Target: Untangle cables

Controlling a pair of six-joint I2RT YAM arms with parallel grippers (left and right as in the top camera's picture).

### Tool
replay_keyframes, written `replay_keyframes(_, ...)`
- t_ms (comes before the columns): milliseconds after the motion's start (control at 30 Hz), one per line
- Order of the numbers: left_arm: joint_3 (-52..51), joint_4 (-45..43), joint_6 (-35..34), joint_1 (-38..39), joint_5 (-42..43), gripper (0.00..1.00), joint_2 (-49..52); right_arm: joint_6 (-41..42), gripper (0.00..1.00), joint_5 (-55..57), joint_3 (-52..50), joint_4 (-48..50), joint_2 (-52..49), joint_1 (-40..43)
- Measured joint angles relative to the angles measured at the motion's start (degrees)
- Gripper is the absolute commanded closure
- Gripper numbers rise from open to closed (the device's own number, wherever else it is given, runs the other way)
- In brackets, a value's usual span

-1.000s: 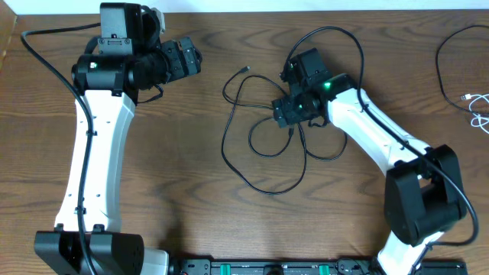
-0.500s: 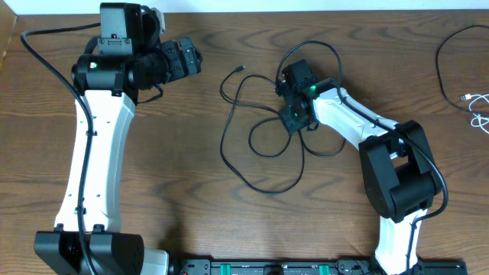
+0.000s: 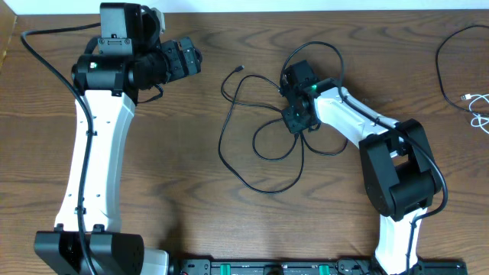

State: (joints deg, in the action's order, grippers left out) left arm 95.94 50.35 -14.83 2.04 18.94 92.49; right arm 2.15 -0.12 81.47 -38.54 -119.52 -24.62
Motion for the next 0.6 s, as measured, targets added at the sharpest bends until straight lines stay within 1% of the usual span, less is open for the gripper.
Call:
replay_keyframes(33,0.0,0.0,0.0,0.0,0.0,0.05,0.0,0.2,0.58,0.0,0.0,0.3,0.0,0.0)
replay_keyframes(100,0.0,0.0,0.0,0.0,0.0,0.05,0.0,0.4,0.68,0.3,0.0,0.7,0.0,0.0)
replay_keyframes(200,0.0,0.0,0.0,0.0,0.0,0.05,0.0,0.6,0.78,0.5,0.0,0.2,-0.1,0.0)
replay_keyframes(233,0.0,0.0,0.0,0.0,0.0,0.05,0.0,0.6,0.83,0.5,0.1,-0.3,-0.1,0.0)
replay_keyframes(300,0.0,0.0,0.0,0.0,0.0,0.05,0.0,0.9,0.97,0.5,0.2,-1.5,-0.1,-0.1)
replay_keyframes(333,0.0,0.0,0.0,0.0,0.0,0.05,0.0,1.1,0.99,0.6,0.2,-2.1,-0.1,-0.2)
replay_keyframes(500,0.0,-0.4,0.0,0.0,0.0,0.05,0.0,3.0,0.99,0.4,0.6,-3.1,-0.1,-0.5)
replay_keyframes(600,0.0,-0.4,0.0,0.0,0.0,0.05,0.0,4.0,0.99,-0.5,1.5,-5.7,-0.1,-0.2)
